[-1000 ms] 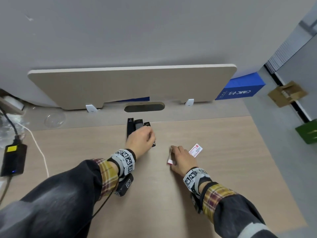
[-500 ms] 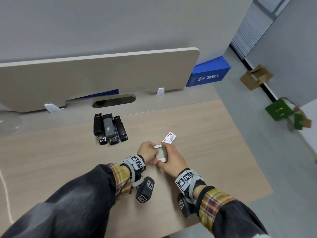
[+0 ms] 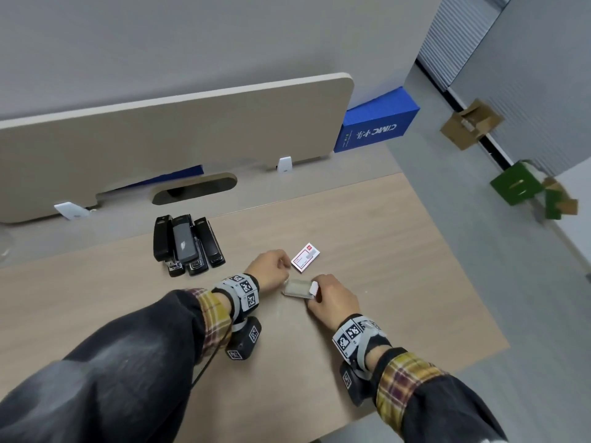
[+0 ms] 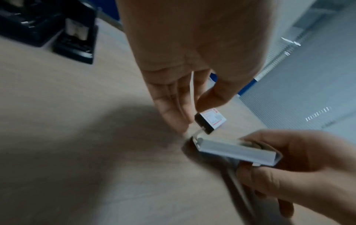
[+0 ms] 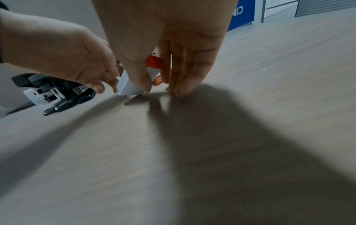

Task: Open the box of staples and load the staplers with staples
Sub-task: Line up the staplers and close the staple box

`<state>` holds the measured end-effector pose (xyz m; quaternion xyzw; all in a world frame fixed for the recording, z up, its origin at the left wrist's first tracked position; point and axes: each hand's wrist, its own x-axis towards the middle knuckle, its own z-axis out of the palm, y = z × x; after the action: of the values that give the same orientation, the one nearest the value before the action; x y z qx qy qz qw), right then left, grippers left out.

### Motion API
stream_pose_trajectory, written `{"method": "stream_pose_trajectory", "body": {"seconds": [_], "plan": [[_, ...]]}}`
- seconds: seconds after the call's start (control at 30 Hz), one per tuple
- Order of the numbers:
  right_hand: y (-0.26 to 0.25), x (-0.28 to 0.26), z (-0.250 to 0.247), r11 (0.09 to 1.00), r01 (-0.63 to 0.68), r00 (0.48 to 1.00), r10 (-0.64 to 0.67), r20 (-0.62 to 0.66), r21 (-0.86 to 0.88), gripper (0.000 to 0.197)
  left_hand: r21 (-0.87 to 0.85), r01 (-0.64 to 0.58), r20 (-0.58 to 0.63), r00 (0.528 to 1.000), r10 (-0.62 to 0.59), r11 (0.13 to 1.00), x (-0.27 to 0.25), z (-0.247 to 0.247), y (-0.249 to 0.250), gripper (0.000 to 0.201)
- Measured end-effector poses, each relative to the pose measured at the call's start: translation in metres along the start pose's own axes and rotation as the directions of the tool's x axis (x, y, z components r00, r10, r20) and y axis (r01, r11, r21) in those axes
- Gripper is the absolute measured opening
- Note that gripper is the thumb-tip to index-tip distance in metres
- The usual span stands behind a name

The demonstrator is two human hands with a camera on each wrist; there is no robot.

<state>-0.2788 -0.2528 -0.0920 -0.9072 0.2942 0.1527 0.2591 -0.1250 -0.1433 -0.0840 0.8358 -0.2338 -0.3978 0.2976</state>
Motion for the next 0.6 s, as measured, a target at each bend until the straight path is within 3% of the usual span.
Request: {"method": "stream_pose_trajectory", "body": {"seconds": [0.1, 0.23, 0.33, 0.43, 0.5, 0.6], "plan": [[0.001, 0.0, 0.002, 0.998, 0.04, 0.998, -0.038, 0.054, -0.047, 0.05, 0.175, -0.044, 0.033, 0.999, 0.039, 0.984, 0.009, 0.005, 0.001, 0.031], [0.003, -0.002, 0.007, 0.987, 0.104, 0.995, -0.103, 0.011, -0.122, 0.066, 0.422, -0.171, -0.117, 0.963, 0.241, 0.89, 0.018, 0.003, -0.001, 0.038], [0.004, 0.001, 0.01, 0.983, 0.124, 0.992, -0.127, -0.018, -0.135, 0.051, 0.586, -0.368, 0.126, 0.922, 0.367, 0.722, 0.027, 0.001, 0.009, 0.073], [0.006, 0.004, 0.009, 0.982, 0.137, 0.99, -0.141, -0.027, -0.13, 0.034, 0.698, -0.505, 0.356, 0.86, 0.365, 0.508, 0.032, 0.0, 0.018, 0.063], [0.007, 0.006, 0.007, 0.985, 0.119, 0.993, -0.122, -0.012, -0.124, 0.035, 0.715, -0.516, 0.374, 0.852, 0.367, 0.472, 0.036, 0.002, 0.019, 0.049], [0.008, 0.01, 0.004, 0.988, 0.082, 0.996, -0.085, -0.015, -0.134, 0.039, 0.684, -0.479, 0.329, 0.876, 0.353, 0.55, 0.037, 0.001, 0.019, 0.043]]}}
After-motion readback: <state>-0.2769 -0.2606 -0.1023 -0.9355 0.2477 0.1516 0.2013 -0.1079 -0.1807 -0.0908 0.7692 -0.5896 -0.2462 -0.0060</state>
